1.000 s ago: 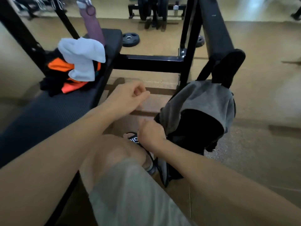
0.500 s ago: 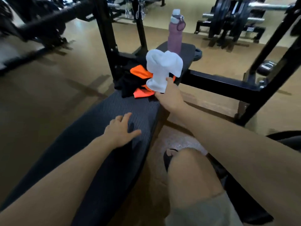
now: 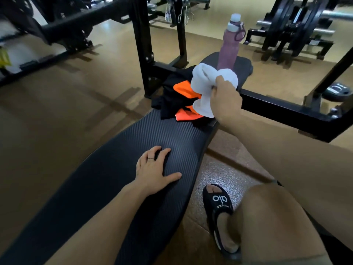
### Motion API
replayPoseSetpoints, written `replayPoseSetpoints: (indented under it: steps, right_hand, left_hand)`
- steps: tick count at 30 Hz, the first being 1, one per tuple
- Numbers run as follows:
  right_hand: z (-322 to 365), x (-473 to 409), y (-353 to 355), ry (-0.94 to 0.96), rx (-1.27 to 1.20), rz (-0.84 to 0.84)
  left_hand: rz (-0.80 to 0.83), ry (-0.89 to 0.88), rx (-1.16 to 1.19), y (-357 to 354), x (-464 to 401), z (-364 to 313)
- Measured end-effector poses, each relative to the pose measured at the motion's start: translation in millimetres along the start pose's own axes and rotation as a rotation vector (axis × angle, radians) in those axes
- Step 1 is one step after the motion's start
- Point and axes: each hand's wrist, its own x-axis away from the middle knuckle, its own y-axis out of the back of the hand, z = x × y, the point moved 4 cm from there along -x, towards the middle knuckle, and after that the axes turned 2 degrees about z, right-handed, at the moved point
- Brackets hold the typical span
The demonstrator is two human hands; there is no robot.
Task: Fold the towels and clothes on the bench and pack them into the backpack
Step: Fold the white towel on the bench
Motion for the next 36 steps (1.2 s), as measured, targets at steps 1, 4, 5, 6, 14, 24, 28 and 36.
replayPoseSetpoints:
  steps: [1, 4, 5, 6, 14, 24, 28, 36]
  right_hand:
    - [11, 15, 7, 0.049, -0.026, -0.034]
    - [47, 67, 28, 0.281, -0.143, -0.155]
    - [60, 87, 37, 0.384, -0.190, -0.213]
    - [72, 108, 46, 0.481, -0.235, -0.265]
    - [137, 208, 86, 0.716, -0.600, -0.038]
    - [128, 221, 83, 0.460, -0.639, 0.324]
    - [131, 223, 86, 0.516, -0.546, 0.275]
    - [138, 228, 101, 0.800, -0.092, 0.148]
  left_hand:
    - [0.011, -0.011, 0.047, 5, 2, 1]
    - [0.031, -0.027, 0.434, 26, 18, 4]
    - [-0.013, -0.040, 0.558, 35, 25, 4]
    - [-0.095, -0.067, 0.628, 46, 33, 4]
    - [-0.460, -0.304, 0.497, 108, 123, -20]
    - [-0.061, -0.237, 0.597, 105, 197, -10]
    - [-0.034, -0.190, 0.800, 108, 219, -3]
    - [-0.207, -0.123, 0.538, 121, 224, 20]
